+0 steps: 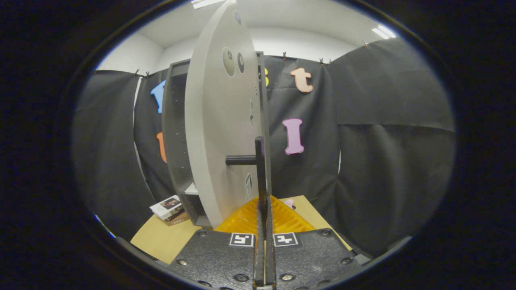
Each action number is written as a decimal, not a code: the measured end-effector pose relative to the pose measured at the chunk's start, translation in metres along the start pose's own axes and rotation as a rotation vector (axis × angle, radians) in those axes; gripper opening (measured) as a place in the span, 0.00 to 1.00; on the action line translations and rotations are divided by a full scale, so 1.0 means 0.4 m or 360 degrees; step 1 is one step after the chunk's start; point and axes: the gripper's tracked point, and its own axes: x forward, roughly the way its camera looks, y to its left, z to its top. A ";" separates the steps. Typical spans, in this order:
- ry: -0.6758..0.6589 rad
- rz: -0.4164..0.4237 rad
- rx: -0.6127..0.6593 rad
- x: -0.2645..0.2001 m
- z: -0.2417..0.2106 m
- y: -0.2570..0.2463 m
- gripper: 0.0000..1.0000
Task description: Open the shoe cabinet door, grab the shoes and put them into the shoe cabinet, then close the shoe cabinet door.
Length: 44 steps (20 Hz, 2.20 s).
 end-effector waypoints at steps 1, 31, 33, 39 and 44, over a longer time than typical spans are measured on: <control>-0.0002 0.0010 0.0013 0.003 0.004 -0.006 0.04; -0.0097 0.0043 -0.0012 -0.059 0.001 -0.210 0.82; -0.0095 0.0016 -0.0025 -0.100 -0.007 -0.214 0.87; -0.0103 -0.0006 -0.0088 -0.198 -0.065 -0.138 0.99; -0.0007 0.0041 -0.0088 -0.209 -0.201 -0.004 0.99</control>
